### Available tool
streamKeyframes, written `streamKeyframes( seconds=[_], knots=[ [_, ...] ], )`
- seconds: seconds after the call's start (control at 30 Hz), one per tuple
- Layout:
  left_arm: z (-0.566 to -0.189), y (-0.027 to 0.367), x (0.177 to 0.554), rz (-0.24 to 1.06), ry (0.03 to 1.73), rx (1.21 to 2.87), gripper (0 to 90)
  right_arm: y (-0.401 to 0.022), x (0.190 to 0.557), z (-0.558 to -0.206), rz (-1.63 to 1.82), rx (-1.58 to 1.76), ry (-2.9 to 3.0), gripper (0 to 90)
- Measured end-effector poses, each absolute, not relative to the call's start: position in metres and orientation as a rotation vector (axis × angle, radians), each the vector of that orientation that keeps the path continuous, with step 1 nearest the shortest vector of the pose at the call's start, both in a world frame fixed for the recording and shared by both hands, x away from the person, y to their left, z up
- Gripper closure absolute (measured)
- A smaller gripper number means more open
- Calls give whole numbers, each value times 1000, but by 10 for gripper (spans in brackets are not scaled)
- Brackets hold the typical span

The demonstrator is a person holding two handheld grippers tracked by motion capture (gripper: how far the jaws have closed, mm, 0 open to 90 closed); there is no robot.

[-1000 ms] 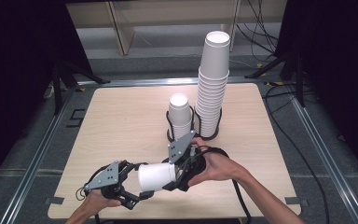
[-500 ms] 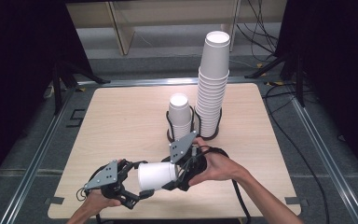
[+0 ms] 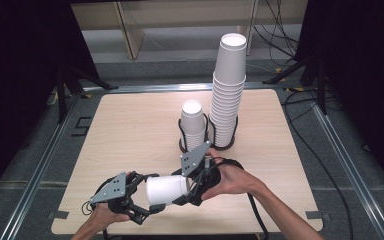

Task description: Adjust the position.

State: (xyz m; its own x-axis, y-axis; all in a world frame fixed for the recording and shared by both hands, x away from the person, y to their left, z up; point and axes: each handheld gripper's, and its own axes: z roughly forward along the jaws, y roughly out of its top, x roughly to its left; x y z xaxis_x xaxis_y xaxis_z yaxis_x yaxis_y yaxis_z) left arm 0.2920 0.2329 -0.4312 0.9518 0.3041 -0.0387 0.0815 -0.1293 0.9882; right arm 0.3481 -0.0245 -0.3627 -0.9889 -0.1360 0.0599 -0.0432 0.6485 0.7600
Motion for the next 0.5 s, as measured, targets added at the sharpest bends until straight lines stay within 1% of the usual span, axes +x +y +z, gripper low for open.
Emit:
streamKeyframes(
  seconds=[0.2,0.27,0.4,0.47,0.5],
  knots=[
    [-428,235,292,219,305,1714,133,-26,351,-362,-1285,72,-2720,231],
    [-428,237,294,238,317,1731,134,-27,354,-361,-1308,57,-2716,157],
    [-426,242,297,282,339,1793,133,-35,353,-356,-1325,-7,-2749,157],
    [-425,241,297,310,336,1841,133,-38,354,-355,-1328,21,-2805,156],
    [-424,241,297,311,336,1872,133,-40,350,-354,-1283,-51,-2808,157]
  ],
)
